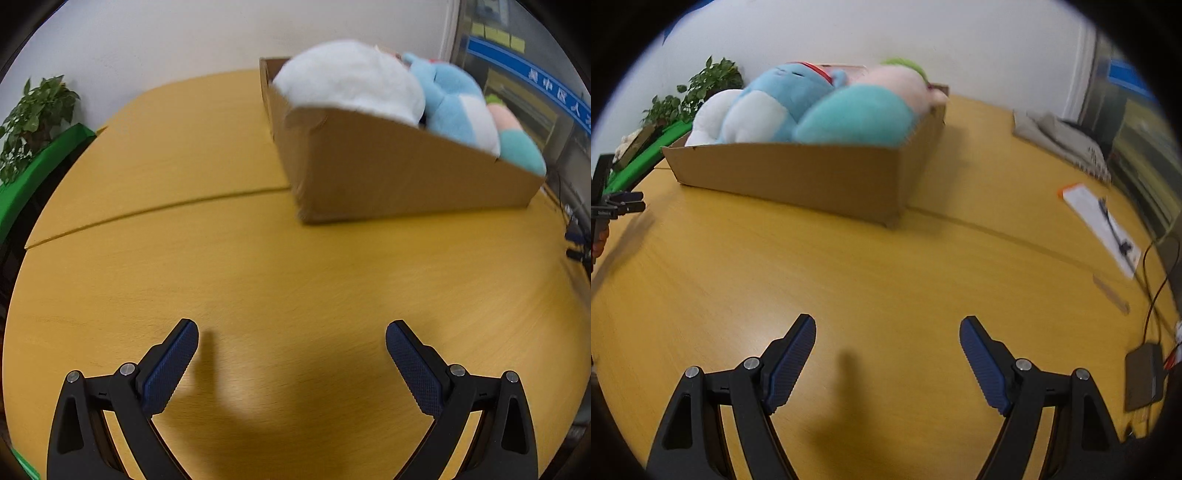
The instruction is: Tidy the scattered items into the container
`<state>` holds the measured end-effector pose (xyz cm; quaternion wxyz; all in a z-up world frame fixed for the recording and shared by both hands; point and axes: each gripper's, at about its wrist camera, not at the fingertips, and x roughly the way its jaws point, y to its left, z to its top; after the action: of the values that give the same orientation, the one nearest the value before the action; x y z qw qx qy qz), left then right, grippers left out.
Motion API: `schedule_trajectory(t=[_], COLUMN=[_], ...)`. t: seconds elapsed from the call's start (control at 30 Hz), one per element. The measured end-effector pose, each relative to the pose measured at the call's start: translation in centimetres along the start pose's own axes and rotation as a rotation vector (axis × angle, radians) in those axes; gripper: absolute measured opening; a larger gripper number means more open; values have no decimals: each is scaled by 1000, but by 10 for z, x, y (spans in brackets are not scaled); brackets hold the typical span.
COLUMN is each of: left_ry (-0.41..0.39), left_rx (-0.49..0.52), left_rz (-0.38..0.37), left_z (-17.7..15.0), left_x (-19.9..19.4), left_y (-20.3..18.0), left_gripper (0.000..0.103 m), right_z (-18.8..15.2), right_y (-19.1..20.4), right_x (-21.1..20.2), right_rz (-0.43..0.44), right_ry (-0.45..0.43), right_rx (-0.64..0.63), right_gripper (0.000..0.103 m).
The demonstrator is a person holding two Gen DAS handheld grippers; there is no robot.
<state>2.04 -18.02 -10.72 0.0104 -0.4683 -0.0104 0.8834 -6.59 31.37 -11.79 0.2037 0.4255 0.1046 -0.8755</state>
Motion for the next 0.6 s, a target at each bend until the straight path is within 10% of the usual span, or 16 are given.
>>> schedule_trajectory(t=[0.27,0.6], left_ry=[-29,-32], left_rx=[165,105], left_rz=[-79,-40], left_z=[-2,17], left_x=[5,18], left_y=[22,39], left_gripper=[103,103], right_z=[-13,-5], right_y=[-26,-53], right_x=[16,26], right_rz=[59,113], right_ry=[21,35], right_rx=[-73,-127], right_gripper=[84,103])
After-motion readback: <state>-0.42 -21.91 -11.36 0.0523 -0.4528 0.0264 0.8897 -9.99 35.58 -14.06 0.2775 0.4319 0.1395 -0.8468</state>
